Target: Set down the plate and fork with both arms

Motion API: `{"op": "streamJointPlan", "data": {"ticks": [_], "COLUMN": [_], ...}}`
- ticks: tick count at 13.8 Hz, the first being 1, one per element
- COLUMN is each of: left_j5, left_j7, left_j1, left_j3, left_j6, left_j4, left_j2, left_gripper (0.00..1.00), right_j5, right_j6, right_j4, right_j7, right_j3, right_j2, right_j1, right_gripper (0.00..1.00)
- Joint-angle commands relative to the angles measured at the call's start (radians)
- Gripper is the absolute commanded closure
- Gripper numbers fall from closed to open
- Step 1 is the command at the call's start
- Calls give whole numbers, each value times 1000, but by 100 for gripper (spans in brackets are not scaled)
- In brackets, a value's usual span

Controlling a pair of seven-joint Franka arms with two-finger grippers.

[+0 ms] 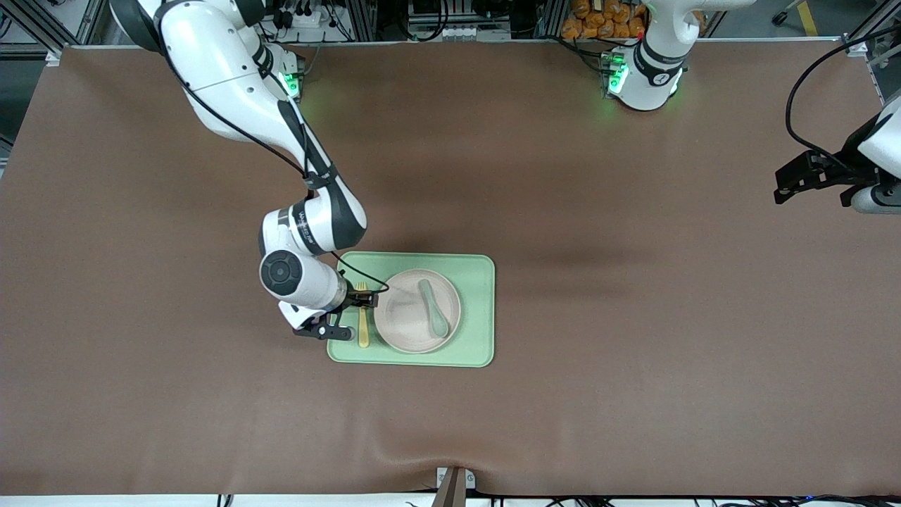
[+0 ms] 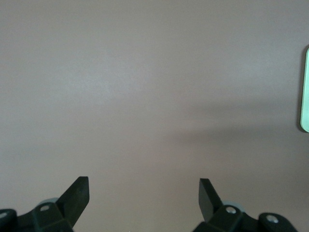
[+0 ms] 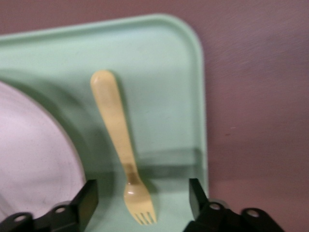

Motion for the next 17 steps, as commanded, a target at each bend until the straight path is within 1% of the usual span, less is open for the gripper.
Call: {"op": "streamJointPlan", "data": {"ticks": [1, 2, 4, 5, 7, 9, 11, 14, 15, 17], "left_j5": [-17, -17, -17, -17, -17, -17, -17, -24, -25, -25], "left_j7": [1, 1, 1, 1, 1, 0, 1, 1, 1, 1], "left_j1": [2, 2, 2, 2, 0, -6, -1, -1, -1, -1], "left_j3": [-1, -1, -1, -1, -1, -1, -1, -1, -2, -2], "left_j6": [-13, -13, -13, -13, -13, -13, -13, -13, -13, -13], "left_j4": [28, 28, 28, 28, 28, 29, 29, 28, 29, 29], "left_j2": [14, 15, 14, 15, 20, 20, 20, 20, 20, 20], "left_gripper": [0, 0, 0, 0, 0, 0, 0, 0, 0, 0], "right_j5": [16, 16, 16, 16, -1, -80, -137, -243, -257, -260], "right_j6": [-65, -85, -185, -261, -370, -467, -582, -719, -748, -805], "right_j4": [-24, -27, -24, -24, -25, -24, -21, -13, -11, 4], "right_j7": [-68, -124, -238, -279, -339, -384, -399, -387, -377, -343], "right_j3": [2, 2, 0, -1, -1, -1, 5, 5, 3, 3], "right_j2": [-105, -138, -212, -262, -348, -430, -512, -641, -674, -708], "right_j1": [-65, -101, -189, -231, -318, -391, -443, -445, -445, -445], "right_gripper": [0, 0, 0, 0, 0, 0, 0, 0, 0, 0]}}
